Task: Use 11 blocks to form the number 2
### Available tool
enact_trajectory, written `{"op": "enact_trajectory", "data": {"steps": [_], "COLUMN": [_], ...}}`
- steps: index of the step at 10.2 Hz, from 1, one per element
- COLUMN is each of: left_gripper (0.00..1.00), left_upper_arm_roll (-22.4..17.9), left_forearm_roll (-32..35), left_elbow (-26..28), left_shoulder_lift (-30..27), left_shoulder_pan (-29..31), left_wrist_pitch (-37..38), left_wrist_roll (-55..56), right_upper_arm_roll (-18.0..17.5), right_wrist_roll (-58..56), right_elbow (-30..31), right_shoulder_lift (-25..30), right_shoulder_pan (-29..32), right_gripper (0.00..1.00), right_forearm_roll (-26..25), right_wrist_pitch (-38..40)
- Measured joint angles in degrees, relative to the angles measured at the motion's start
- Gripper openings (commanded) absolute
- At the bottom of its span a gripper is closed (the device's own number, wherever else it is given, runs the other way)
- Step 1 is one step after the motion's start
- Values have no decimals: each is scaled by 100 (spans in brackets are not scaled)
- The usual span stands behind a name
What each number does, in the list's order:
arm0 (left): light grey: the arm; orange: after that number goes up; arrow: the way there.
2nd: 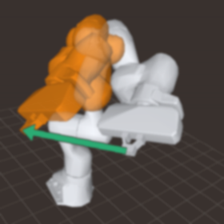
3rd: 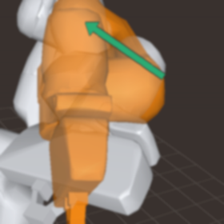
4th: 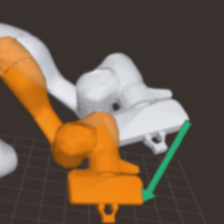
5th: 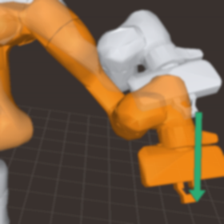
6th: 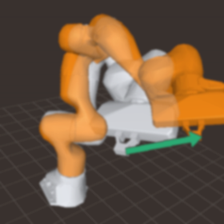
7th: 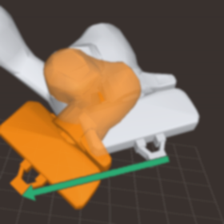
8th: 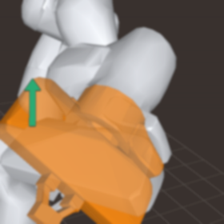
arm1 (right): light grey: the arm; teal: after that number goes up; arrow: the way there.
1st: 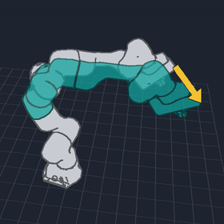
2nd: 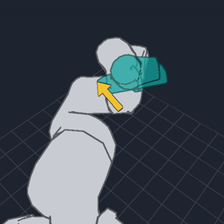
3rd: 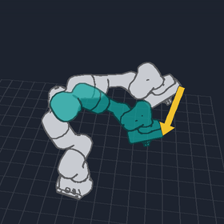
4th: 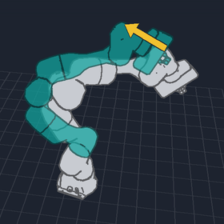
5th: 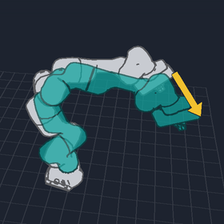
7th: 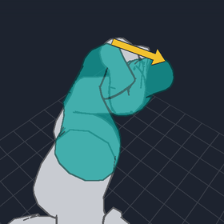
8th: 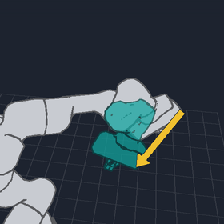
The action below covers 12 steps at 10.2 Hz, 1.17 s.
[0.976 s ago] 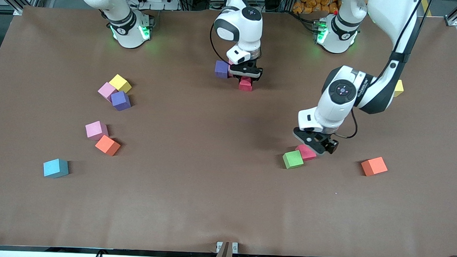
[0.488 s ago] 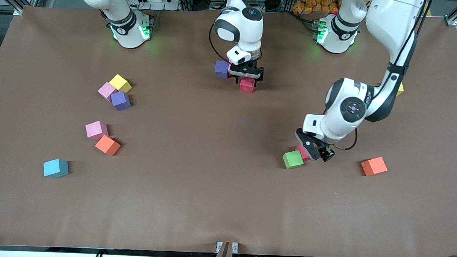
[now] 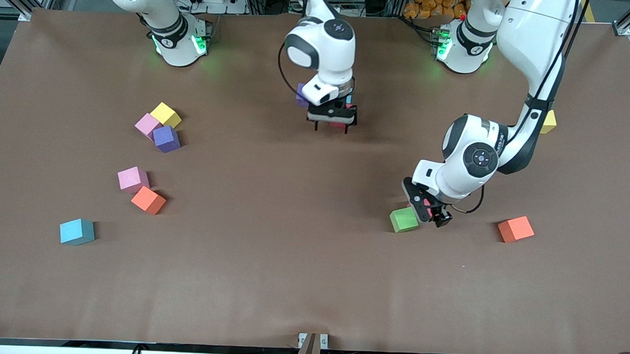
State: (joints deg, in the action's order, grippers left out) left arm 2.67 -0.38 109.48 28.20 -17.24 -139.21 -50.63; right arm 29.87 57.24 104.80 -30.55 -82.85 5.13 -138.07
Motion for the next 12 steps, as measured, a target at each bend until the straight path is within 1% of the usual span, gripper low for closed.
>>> {"op": "enact_trajectory", "data": {"steps": [2, 5, 6, 7, 8, 9, 10, 12], "left_gripper": [100, 100, 92, 80, 61, 26, 16, 14], "left_upper_arm_roll": [-31, -41, -46, -52, -65, -92, -144, -214], "left_forearm_roll": [0, 0, 0, 0, 0, 0, 0, 0], "left_elbow": [-35, -46, -46, -52, -63, -71, -87, -164], "left_shoulder_lift": [123, 250, 283, 321, 359, 398, 438, 450], "left_shoulder_pan": [-2, -21, -32, -44, -65, -113, -188, -246], "left_wrist_pitch": [0, 7, 13, 13, 12, 9, 7, 2], "left_wrist_roll": [-38, -52, -52, -52, -54, -54, -54, -10], "right_upper_arm_roll": [1, -10, -18, -25, -35, -43, -57, -150], "right_wrist_roll": [-1430, -3877, -4602, -5339, -6150, -7021, -8004, -9732], "right_elbow": [-10, -8, 4, 25, 57, 98, 140, 256], "right_shoulder_lift": [403, 945, 1037, 1067, 1063, 1058, 1051, 977], "right_shoulder_pan": [694, 2016, 2386, 2725, 3088, 3495, 3957, 4793], "right_gripper": [100, 100, 100, 100, 100, 100, 100, 100], "right_forearm_roll": [-19, -29, -33, -36, -35, 13, 170, 678], "right_wrist_pitch": [403, 1044, 1167, 1213, 1218, 1217, 1218, 1218]}}
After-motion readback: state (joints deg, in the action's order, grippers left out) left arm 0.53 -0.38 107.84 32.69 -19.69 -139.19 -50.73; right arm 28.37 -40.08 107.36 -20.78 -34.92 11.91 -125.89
